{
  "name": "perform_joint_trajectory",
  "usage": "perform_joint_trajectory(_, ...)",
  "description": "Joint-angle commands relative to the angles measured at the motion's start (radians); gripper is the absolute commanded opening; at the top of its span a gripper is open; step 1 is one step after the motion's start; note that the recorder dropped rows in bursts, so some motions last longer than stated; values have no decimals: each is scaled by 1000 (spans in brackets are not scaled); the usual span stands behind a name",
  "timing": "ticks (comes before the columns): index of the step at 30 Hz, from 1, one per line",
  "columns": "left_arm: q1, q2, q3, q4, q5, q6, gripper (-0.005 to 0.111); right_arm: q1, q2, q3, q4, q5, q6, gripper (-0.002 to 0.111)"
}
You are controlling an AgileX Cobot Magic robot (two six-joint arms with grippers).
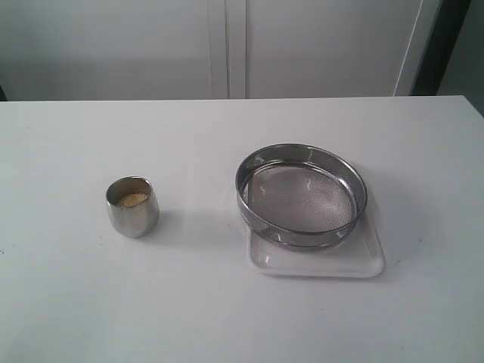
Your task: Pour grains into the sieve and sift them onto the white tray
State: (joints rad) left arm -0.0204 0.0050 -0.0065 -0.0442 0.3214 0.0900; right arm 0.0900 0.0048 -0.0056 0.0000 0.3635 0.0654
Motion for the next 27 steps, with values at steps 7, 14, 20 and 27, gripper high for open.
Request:
perform_joint_trajectory(7, -5, -5, 6, 18, -28, 153, 0, 2, -5, 6, 0, -14, 0, 0)
perform_joint_trajectory(14, -5, -5, 6, -224, -75, 13, 0, 2, -5, 6, 0, -14, 0, 0)
perform_joint_trajectory(20, -5, -5, 6, -287, -321, -154, 0, 2, -5, 6, 0, -14, 0, 0)
perform_joint_trajectory(27, -5, -5, 0, -284, -511, -188, 0, 2, -5, 6, 0, -14, 0, 0)
